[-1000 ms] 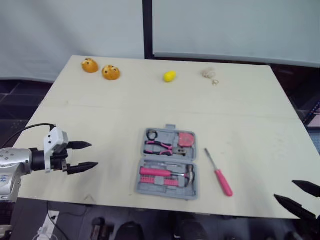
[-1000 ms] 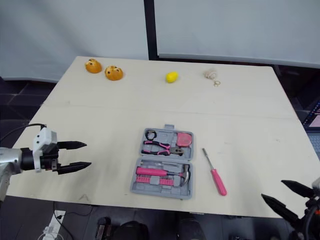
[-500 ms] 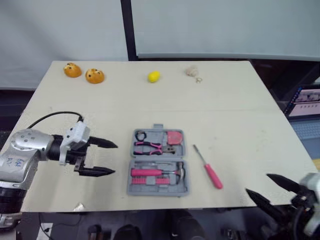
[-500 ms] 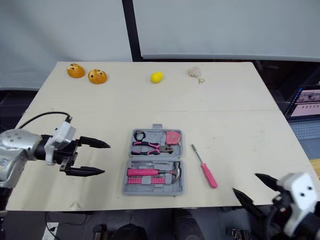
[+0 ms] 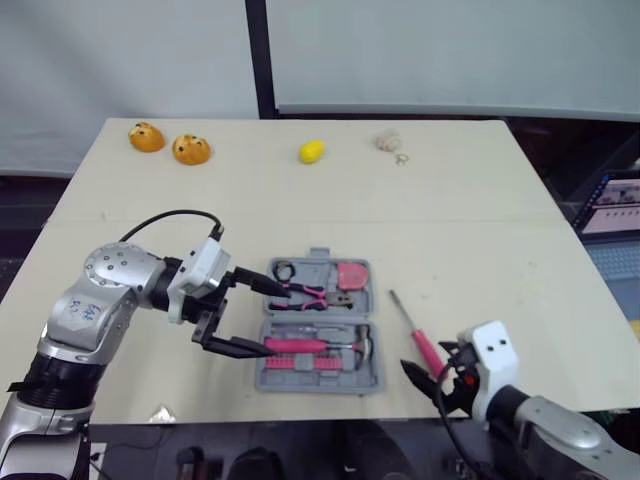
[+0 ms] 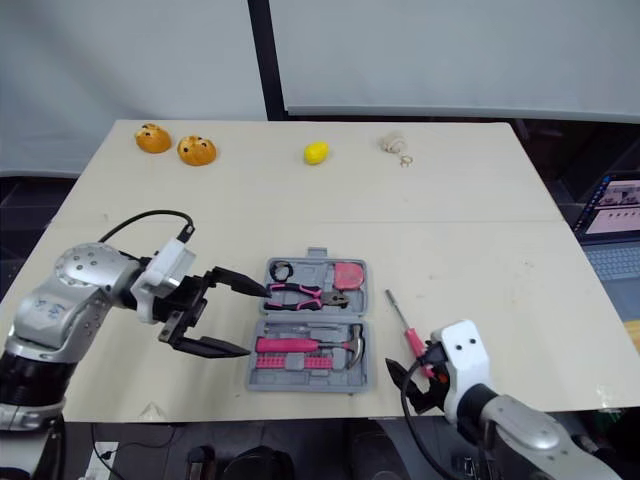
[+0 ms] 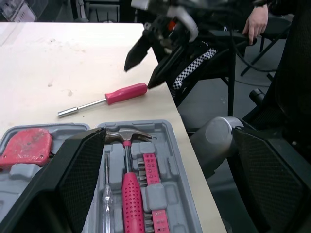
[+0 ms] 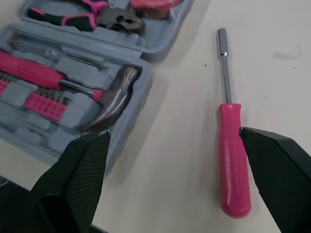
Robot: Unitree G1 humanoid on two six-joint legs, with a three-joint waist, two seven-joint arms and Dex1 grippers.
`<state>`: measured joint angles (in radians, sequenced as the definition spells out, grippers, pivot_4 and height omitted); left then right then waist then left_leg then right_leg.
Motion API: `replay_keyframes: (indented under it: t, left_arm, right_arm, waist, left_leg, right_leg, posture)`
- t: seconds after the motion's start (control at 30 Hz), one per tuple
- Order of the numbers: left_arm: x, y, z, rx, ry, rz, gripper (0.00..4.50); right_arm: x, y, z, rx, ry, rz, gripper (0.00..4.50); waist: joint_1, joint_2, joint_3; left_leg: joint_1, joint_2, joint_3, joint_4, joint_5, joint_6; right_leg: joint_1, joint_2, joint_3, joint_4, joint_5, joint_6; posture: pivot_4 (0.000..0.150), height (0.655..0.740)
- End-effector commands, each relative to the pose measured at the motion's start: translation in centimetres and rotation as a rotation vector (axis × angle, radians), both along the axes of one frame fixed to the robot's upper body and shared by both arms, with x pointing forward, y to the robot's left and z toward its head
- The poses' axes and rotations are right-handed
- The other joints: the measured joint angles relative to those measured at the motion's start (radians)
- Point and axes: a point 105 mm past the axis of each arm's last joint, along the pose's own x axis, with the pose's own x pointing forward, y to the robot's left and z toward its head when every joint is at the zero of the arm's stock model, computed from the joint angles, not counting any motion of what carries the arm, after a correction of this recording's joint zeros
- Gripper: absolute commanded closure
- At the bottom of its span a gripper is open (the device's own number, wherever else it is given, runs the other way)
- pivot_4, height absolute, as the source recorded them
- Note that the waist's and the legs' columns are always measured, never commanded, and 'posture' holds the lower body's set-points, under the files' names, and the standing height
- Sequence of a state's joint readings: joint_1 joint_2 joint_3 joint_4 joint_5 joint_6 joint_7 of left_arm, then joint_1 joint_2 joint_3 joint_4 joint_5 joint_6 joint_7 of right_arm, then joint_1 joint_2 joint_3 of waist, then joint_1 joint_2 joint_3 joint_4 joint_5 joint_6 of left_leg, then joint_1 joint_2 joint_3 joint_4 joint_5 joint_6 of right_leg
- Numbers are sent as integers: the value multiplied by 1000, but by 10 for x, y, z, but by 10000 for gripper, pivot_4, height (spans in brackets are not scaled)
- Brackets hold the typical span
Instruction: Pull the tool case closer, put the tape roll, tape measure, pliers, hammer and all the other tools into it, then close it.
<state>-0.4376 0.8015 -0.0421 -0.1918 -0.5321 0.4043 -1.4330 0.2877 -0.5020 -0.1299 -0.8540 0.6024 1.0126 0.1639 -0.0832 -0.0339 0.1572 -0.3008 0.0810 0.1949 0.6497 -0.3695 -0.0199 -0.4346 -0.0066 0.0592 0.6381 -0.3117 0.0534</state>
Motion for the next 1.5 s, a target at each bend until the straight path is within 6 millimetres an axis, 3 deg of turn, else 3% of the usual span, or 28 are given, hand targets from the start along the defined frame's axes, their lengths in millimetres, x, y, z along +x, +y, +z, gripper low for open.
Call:
replay_keyframes:
  t: [0.03,0.17,0.73,0.87,1.03,1.27,1.5]
  left_arm:
    - [-1,-3,6,-11,-42,-26,562]
    - [-3,-4,5,-13,-51,-32,562]
    - [-3,-8,4,-22,-77,-41,562]
    - [-2,-9,5,-26,-82,-40,0]
    - [1,-9,5,-27,-87,-36,0]
    - [1,-9,3,-27,-87,-33,0]
    - [2,-11,1,-34,-87,-36,0]
  right_arm:
    - [14,-7,-6,-37,2,-64,0]
    - [34,-19,-11,-88,4,-129,0]
    - [44,-13,-29,-117,52,-104,0]
    - [49,-12,-36,-111,63,-108,17860]
    - [50,-12,-32,-74,44,-133,39305]
    - [33,-34,-15,4,61,-365,39164]
    - [30,-39,-29,11,115,-481,39164]
  waist:
    - [-1,0,0]
    - [-1,0,0]
    - [-2,0,0]
    - [-3,0,0]
    - [-2,0,0]
    - [-2,1,0]
    - [-4,1,0]
  left_leg:
    - [0,0,0,0,0,0]
    - [0,0,1,0,0,0]
    - [-2,0,3,2,0,0]
    - [-2,0,3,2,1,0]
    - [-2,0,3,2,1,0]
    - [-5,1,4,3,1,-1]
    - [-5,0,4,2,1,-2]
  right_leg:
    - [0,0,0,0,0,0]
    - [-1,0,0,0,0,0]
    - [-4,1,1,5,0,0]
    - [-4,1,1,6,0,0]
    - [-5,1,1,6,0,0]
    - [-8,1,2,7,0,0]
    - [-8,1,2,8,0,0]
  posture:
    - [1500,7400]
    - [1500,7400]
    - [1500,7400]
    - [1500,7400]
    - [1500,7400]
    - [1500,7400]
    - [1500,7400]
